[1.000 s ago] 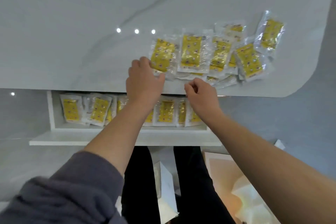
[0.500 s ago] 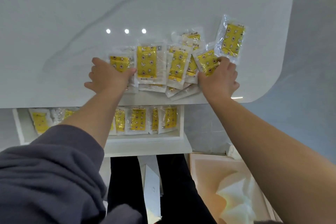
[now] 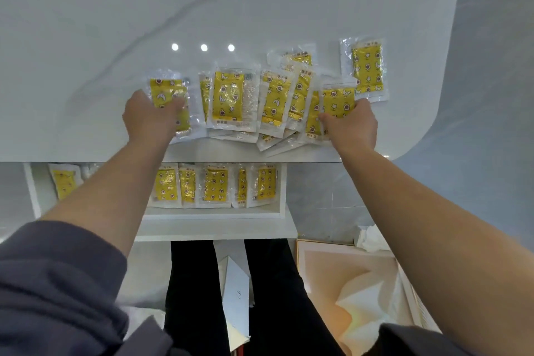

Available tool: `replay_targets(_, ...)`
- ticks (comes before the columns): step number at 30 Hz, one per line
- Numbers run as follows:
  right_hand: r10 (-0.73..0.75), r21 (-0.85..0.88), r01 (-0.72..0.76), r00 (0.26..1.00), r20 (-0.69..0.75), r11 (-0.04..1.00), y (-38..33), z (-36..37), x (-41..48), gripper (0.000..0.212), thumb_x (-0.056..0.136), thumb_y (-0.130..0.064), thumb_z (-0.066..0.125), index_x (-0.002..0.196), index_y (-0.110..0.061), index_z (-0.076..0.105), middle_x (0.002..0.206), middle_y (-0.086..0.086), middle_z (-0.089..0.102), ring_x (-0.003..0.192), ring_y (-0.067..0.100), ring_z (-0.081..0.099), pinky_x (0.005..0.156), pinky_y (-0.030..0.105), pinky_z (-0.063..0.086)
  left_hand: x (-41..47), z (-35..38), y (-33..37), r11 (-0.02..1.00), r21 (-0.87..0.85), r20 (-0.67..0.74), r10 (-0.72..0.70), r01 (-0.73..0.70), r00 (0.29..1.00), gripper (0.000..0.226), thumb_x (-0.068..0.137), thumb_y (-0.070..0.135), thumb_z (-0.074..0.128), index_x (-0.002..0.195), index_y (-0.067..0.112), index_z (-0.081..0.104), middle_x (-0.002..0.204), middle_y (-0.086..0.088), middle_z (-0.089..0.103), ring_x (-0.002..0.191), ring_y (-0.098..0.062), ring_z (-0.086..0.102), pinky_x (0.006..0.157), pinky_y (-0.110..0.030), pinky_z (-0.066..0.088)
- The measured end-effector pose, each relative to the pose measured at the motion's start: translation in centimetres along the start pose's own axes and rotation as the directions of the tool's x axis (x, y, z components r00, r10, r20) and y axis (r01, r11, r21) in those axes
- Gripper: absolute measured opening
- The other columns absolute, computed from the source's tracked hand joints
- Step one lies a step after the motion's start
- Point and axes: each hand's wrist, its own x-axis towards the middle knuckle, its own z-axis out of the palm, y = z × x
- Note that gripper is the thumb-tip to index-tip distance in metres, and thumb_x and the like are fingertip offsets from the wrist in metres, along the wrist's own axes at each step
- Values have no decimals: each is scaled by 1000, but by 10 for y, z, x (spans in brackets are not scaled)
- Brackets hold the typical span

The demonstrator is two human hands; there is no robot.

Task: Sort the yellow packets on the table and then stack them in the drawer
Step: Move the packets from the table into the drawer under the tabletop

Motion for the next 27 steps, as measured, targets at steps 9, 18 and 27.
replay_targets(9, -93, 135, 81, 992, 90, 988, 5, -21, -4, 18, 84, -32, 68, 84, -17, 59, 75, -9, 56, 69, 7, 52, 58, 22, 38, -21, 34, 27, 991, -33, 224, 136, -132, 965, 40, 82, 38, 71, 105, 7, 62, 111, -12, 62, 97, -28, 63, 86, -43, 53)
replay_targets(18, -5, 159, -13, 994, 111, 987, -4, -2, -1, 47, 81, -30, 74, 115, -17, 45, 97, -2, 54, 84, 18, 58, 76, 34, 52, -19, 63, 35, 974, 183, 129, 111, -134, 985, 54, 91, 32, 60, 136, 7, 43, 136, -13, 44, 119, -28, 49, 83, -30, 36)
replay_targets(27, 148, 12, -148, 988, 48, 989, 0, 6, -1, 79, 68, -51, 81, 126, -13, 43, 124, 6, 48, 113, 28, 55, 96, 46, 46, -20, 56, 30, 977, 123, 147, 155, -173, 977, 32, 92, 29, 57, 116, 9, 52, 105, -3, 55, 93, -22, 53, 67, -25, 37)
